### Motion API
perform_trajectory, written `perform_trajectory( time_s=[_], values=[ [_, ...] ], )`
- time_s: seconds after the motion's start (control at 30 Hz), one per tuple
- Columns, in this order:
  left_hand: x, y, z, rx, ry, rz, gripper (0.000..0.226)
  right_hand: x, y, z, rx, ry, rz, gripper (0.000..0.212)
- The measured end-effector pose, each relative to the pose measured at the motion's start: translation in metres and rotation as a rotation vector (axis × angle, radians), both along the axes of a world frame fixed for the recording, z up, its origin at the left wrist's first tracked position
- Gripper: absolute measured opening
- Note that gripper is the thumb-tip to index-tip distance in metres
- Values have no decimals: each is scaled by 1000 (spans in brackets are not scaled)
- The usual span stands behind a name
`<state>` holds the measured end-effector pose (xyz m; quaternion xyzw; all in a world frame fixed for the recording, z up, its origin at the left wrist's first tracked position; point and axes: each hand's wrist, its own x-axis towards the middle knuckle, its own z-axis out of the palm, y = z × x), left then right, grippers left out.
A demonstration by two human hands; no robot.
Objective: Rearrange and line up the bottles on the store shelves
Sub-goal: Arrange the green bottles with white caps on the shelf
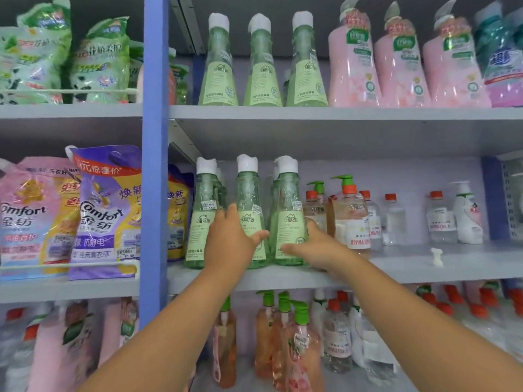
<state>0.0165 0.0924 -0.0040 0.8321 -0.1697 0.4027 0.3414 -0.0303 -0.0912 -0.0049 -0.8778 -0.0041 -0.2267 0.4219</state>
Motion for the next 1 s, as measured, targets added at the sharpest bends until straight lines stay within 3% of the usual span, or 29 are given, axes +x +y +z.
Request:
perform_trajectory(
  time_s=[0.2,0.37,0.53,0.7,0.83,1.0],
  values=[
    [7,-7,0,-22,18,59,96,4,-6,1,86,54,-2,75],
    [3,-8,-3,19,-16,81,88,1,-1,-1,25,19,-18,69],
    [0,25,-5,-119,-246,70,63,-9,3,3,54,20,1,70],
    [21,46,2,-433,165,-70,60,-12,4,3,78,-6,-28,80],
    [27,53,-3,-456,182,-99,72,-11,6,1,83,-30,-47,78],
    [29,57,-5,-571,248,-189,61,-14,6,2,83,-15,-43,76]
  ],
)
